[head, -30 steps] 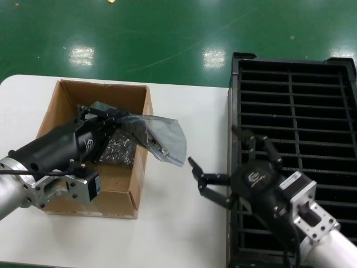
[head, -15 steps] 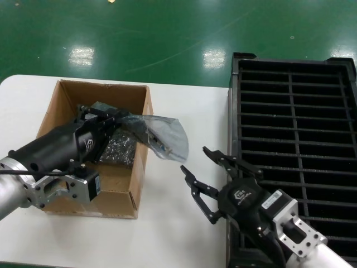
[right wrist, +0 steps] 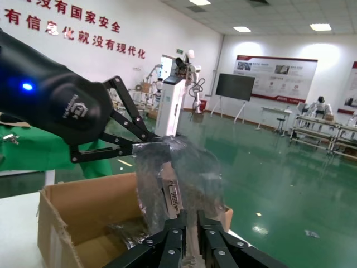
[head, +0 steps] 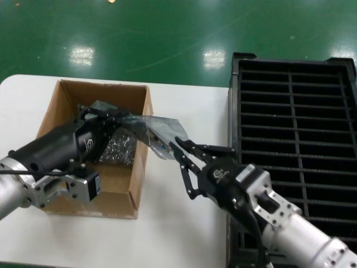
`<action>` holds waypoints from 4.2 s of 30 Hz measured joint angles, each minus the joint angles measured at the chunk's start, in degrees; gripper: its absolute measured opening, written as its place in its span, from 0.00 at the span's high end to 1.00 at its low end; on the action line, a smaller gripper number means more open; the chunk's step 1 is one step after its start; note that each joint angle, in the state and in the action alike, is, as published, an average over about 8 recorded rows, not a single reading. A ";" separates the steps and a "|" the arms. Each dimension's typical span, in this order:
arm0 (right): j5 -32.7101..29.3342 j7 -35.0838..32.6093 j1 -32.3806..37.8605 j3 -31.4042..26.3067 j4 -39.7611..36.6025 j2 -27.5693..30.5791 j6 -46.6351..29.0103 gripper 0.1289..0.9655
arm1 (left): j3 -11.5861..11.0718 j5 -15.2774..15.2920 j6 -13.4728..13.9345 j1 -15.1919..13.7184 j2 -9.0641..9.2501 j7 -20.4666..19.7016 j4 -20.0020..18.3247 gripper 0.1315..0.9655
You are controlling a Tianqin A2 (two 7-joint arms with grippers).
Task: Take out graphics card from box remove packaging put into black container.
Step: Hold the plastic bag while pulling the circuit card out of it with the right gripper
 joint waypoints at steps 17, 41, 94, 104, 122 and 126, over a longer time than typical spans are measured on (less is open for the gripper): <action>-5.94 6.30 11.92 -0.87 -13.59 -4.45 -5.24 0.99 | 0.00 0.00 0.00 0.00 0.00 0.00 0.00 0.99; -10.13 7.79 12.19 -0.95 -13.85 -8.06 -6.54 0.84 | 0.00 0.00 0.00 0.00 0.00 0.00 0.00 0.99; -7.79 10.01 9.14 0.85 -7.14 -6.93 -7.92 0.93 | 0.00 0.00 0.00 0.00 0.00 0.00 0.00 0.99; -6.81 12.33 4.48 3.06 2.73 -1.18 -9.88 0.93 | 0.00 0.00 0.00 0.00 0.00 0.00 0.00 0.99; 5.03 13.16 -8.72 17.56 21.05 19.42 -12.58 0.93 | 0.00 0.00 0.00 0.00 0.00 0.00 0.00 0.99; 8.15 11.66 -12.67 22.06 23.70 24.51 -12.94 0.93 | 0.00 0.00 0.00 0.00 0.00 0.00 0.00 0.99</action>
